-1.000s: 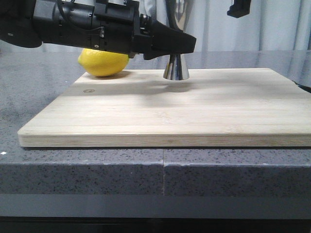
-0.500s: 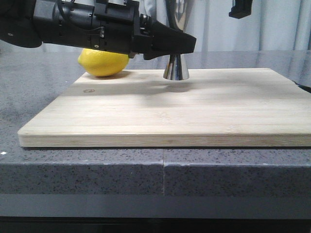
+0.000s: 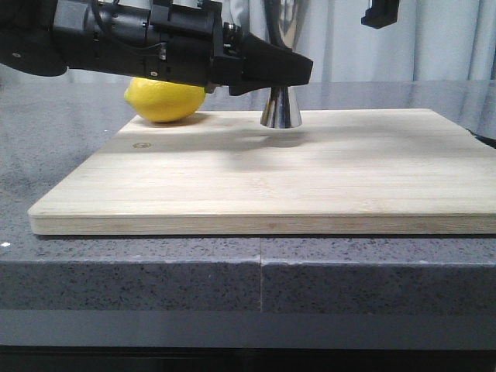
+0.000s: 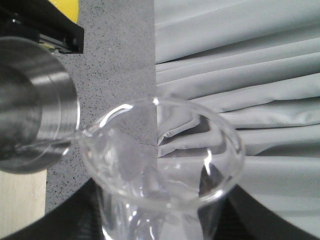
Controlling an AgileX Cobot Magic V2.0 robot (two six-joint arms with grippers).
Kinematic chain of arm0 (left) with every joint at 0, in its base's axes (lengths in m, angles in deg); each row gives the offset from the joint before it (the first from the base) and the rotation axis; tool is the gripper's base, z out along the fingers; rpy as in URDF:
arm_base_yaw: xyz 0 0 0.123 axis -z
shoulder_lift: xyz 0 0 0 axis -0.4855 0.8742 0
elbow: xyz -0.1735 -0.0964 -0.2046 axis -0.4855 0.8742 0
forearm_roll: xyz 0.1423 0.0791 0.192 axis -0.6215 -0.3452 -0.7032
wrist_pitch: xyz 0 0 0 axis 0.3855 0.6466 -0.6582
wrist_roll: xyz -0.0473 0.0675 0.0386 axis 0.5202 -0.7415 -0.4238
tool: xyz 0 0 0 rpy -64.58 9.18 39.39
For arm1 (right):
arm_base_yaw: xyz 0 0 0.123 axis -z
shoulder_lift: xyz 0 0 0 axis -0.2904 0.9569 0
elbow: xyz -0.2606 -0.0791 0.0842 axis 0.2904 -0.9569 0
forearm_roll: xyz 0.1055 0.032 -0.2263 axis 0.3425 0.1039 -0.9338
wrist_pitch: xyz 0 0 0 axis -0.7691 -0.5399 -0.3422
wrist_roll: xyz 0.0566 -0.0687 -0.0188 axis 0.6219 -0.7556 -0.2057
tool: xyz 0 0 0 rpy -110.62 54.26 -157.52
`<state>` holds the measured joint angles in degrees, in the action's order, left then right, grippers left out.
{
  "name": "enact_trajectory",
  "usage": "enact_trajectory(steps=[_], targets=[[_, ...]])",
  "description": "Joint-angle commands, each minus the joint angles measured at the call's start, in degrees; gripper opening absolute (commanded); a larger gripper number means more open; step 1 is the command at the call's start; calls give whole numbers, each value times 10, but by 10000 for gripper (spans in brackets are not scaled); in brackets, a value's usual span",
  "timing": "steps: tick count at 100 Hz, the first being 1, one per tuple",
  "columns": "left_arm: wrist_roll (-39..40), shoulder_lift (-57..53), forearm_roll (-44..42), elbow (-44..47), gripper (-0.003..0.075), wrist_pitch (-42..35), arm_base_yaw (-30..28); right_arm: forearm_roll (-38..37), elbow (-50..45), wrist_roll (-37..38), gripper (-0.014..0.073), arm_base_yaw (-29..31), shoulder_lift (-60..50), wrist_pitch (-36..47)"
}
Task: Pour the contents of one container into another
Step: 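Tilt the beaker with the right gripper, pouring liquid into the jigger cup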
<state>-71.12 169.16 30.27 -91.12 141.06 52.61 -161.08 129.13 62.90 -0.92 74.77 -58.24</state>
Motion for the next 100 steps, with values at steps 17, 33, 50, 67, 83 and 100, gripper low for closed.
enact_trajectory(steps=[17, 33, 50, 67, 83, 100], targets=[[4, -29, 39, -18, 40, 40, 5, -25, 21, -3, 272, 1, -21, 0], [4, -29, 39, -18, 40, 40, 5, -34, 21, -3, 272, 1, -21, 0], [4, -29, 39, -18, 40, 40, 5, -42, 21, -3, 272, 1, -21, 0], [4, -29, 39, -18, 40, 40, 5, -43, 21, -3, 272, 1, -21, 0], [4, -29, 39, -18, 40, 40, 5, -44, 21, -3, 272, 1, -21, 0], [4, -29, 39, -18, 40, 40, 5, -52, 21, -3, 272, 1, -21, 0]])
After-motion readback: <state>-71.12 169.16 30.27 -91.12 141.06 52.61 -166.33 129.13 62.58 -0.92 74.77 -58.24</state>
